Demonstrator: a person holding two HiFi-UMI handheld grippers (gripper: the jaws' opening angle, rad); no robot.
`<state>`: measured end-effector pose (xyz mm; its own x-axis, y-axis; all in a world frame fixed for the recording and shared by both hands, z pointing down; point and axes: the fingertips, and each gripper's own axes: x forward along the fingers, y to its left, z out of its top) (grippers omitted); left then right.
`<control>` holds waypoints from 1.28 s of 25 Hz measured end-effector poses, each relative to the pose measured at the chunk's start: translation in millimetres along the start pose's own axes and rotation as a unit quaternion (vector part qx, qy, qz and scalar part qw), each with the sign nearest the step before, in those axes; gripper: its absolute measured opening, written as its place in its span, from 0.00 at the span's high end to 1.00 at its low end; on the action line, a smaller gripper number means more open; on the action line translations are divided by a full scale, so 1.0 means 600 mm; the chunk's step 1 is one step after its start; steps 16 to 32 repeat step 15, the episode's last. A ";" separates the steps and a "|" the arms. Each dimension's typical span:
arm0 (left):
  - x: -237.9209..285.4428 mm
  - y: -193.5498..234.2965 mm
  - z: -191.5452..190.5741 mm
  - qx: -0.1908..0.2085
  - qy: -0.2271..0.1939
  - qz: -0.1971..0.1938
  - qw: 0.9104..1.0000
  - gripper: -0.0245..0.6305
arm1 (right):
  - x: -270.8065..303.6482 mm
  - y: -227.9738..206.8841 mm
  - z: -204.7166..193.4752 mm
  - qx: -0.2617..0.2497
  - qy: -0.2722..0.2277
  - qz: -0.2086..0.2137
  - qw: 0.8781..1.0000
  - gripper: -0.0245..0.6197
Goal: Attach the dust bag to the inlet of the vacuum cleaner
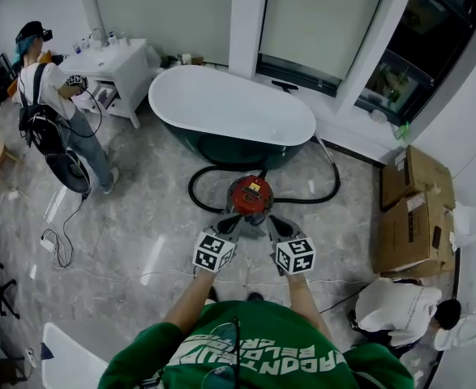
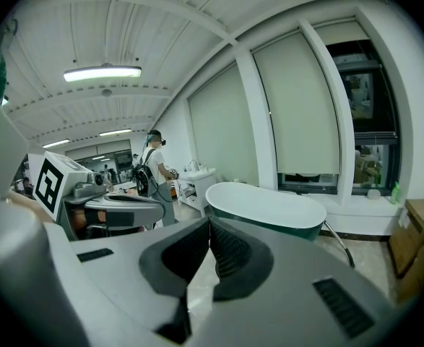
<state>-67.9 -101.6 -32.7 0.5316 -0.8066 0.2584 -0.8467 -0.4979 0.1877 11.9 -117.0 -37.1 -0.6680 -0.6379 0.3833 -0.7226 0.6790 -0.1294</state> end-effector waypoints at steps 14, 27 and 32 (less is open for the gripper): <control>-0.022 -0.002 -0.008 -0.005 -0.004 0.004 1.000 0.96 | -0.007 0.016 -0.010 0.000 0.008 -0.004 1.000 0.95; -0.025 -0.001 -0.008 -0.005 -0.004 0.004 1.000 0.96 | -0.006 0.020 -0.009 0.000 0.008 -0.004 1.000 0.95; -0.025 -0.001 -0.008 -0.005 -0.004 0.004 1.000 0.96 | -0.006 0.020 -0.009 0.000 0.008 -0.004 1.000 0.95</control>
